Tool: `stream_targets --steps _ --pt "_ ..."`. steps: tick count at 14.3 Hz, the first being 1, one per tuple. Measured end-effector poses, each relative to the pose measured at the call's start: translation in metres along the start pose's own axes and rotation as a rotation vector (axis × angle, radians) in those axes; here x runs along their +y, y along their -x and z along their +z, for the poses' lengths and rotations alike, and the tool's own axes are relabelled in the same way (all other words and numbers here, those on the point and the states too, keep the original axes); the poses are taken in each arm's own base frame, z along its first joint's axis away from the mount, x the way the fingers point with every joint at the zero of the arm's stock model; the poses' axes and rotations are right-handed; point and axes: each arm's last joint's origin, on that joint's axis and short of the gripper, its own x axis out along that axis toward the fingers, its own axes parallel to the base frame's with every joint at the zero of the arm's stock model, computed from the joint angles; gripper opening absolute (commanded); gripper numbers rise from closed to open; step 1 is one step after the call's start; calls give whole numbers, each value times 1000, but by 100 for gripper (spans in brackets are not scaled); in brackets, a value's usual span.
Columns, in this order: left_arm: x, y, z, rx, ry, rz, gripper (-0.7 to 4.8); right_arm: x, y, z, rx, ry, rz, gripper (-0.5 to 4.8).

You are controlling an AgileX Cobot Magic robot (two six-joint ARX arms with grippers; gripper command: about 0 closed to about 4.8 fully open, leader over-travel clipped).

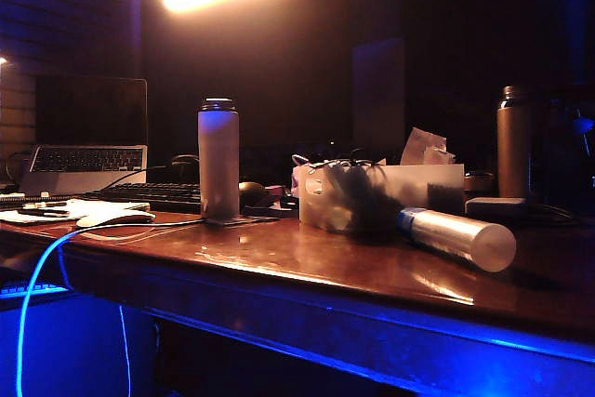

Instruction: Pick up the liquid glue and place it into the translucent box.

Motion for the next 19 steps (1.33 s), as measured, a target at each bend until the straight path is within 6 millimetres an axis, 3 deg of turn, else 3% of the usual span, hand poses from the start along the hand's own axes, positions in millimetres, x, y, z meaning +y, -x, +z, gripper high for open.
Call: stream_targets --steps 8,11,15,17,19 --pt "0 0 0 0 13 0 -5 0 0 0 0 0 0 -1" --pt "1 2 10 -52 232 -2 -5 0 1 3 0 0 0 -1" --pt "8 30 90 -292 305 95 -5 1 22 58 -162 -100 -26 -1" --pt "12 22 133 -245 259 110 -5 1 32 95 -222 -114 -79 -1" --pt "16 -1 196 -210 163 56 -5 1 31 136 -230 -118 -112 -1"
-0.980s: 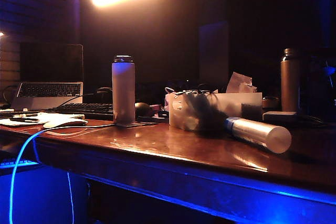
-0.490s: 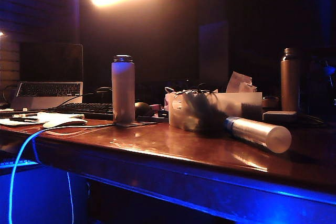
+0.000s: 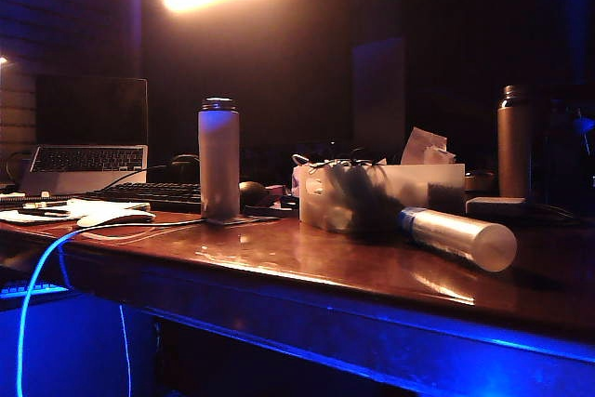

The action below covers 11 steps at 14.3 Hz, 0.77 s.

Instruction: Pick up the liquid glue and place it into the translucent box.

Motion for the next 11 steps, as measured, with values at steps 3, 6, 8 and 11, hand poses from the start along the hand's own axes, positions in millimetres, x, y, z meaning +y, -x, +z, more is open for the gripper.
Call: stream_targets --steps 3,6,8,11 --pt "-11 -64 69 126 -143 -200 -5 13 -37 58 25 14 18 -1" --pt "-21 -108 82 323 -132 -447 -5 31 -97 99 152 41 185 -1" --pt "-38 -125 76 450 -131 -547 -5 42 -153 109 314 29 271 -1" --pt "-63 -141 57 625 -142 -655 -5 62 -220 99 520 63 380 -1"
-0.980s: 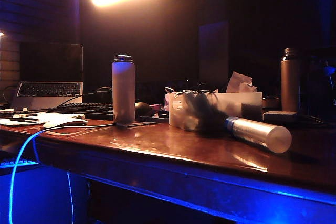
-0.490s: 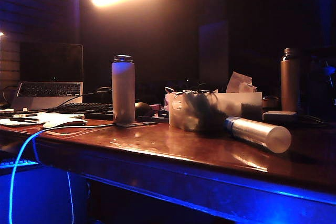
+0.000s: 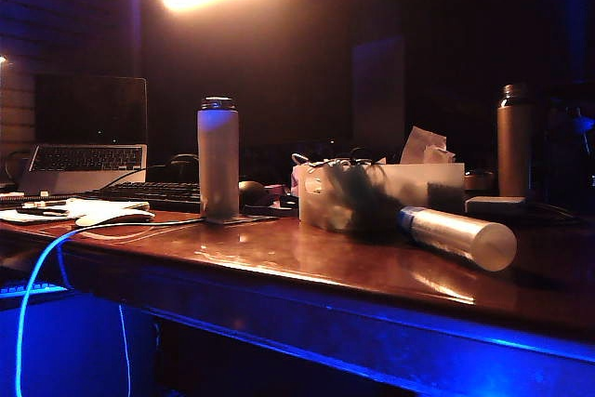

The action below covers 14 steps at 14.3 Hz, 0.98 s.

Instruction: Pick up the liquid glue and place it into the translucent box.

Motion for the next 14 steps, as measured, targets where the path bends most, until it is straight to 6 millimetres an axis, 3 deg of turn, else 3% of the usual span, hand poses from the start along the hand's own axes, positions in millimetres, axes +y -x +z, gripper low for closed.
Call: stream_targets --steps 3,6,9,10,11,13,14 --pt "-7 -6 3 -11 -25 -25 -5 8 -57 -5 176 83 67 -1" --pt "-8 -7 7 -43 -26 -31 -5 22 -106 -33 332 98 128 -1" --pt "-9 -8 7 -45 -25 -32 -5 39 -129 -63 524 107 175 0" --pt "-8 -8 7 -45 -24 -31 -5 44 -135 -71 566 109 186 30" --pt "-8 -8 7 -45 -25 -31 -5 46 -140 -77 602 108 193 141" --pt "-8 -8 7 -46 -25 -31 -5 52 -146 -90 684 110 207 441" --pt "-8 -8 7 -46 -25 -31 -5 54 -147 -96 729 116 214 479"
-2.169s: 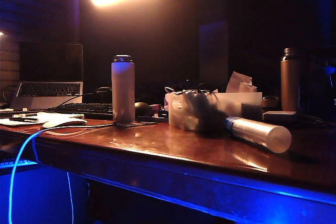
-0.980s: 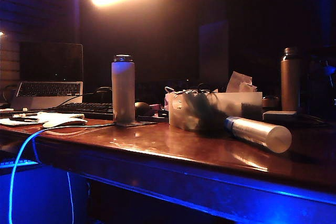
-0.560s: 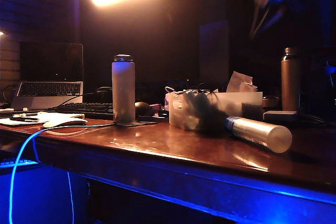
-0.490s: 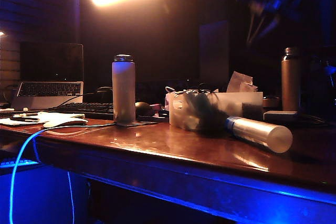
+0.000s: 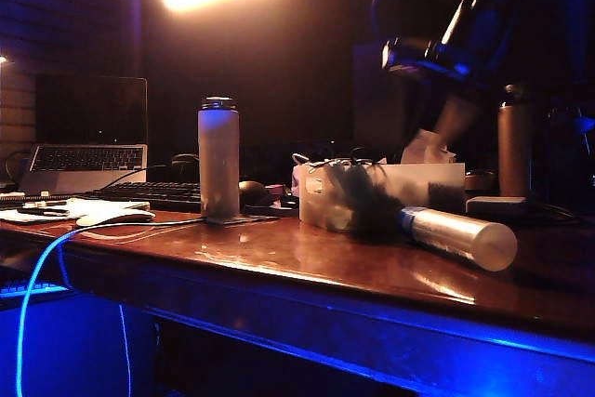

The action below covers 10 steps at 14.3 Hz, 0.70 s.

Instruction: Pick up the liquid glue and place it into the translucent box.

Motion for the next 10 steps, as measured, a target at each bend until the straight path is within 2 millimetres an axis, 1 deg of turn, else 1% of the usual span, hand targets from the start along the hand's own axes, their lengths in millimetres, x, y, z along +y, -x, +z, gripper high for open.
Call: stream_targets --steps 2,5,7,10 --pt "0 0 0 1 0 0 -5 3 -8 -7 88 4 15 479" --pt "0 0 0 1 1 0 -5 2 -13 -8 112 3 17 479" --pt "0 0 0 1 1 -1 -5 5 -16 -8 122 11 17 479" --pt "0 0 0 3 1 -2 -5 13 -32 -9 170 38 -5 479"
